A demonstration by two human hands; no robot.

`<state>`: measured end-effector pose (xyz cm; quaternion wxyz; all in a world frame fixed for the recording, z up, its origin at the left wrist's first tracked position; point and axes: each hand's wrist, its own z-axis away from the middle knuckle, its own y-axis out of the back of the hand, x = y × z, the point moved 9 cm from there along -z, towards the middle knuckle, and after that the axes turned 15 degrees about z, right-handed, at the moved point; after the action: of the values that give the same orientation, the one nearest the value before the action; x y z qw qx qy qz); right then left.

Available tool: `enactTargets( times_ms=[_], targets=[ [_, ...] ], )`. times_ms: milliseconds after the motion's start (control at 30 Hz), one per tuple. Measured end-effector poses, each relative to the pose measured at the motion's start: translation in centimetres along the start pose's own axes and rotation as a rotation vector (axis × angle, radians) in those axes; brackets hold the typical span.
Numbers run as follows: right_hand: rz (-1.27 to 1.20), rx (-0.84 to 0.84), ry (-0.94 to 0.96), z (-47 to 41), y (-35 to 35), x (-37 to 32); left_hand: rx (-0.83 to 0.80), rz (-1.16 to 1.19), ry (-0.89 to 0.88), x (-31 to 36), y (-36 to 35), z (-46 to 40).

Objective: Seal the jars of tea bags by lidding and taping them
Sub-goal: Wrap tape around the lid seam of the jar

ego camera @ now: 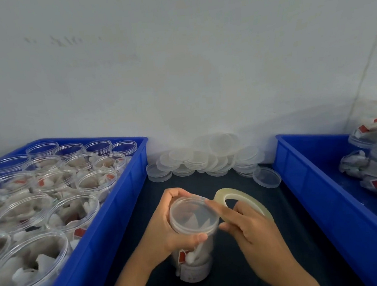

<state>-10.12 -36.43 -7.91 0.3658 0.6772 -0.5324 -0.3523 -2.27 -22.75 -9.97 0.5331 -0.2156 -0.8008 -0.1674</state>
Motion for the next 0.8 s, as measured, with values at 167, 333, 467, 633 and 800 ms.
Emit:
enactTargets(
  times_ms=[167,333,467,633,800],
  targets=[
    [-0.13,0.018,-0.022,-0.2,-0.4,0.1,-0.041,0.101,0.071,-1.0,0.0,0.0],
    [-0.304,0.069,-0.128,0.2,-0.9,0.6,-0.099,0.023,0.159,-1.2,-0.2,0.1],
    [-0.232,0.073,-0.157,0.2,-1.3,0.5,-0.072,-0.285,0.145,-0.1,0.8,-0.2],
    [-0.273,0.097,-0.159,0.4,-1.3,0.2,-0.043,-0.567,0.176,0.5,-0.8,0.1],
    [-0.175,0.068,-0.103,0.5,-1.0,-0.3,0.173,-0.608,0.08,1.6,-1.2,-0.3]
  ],
)
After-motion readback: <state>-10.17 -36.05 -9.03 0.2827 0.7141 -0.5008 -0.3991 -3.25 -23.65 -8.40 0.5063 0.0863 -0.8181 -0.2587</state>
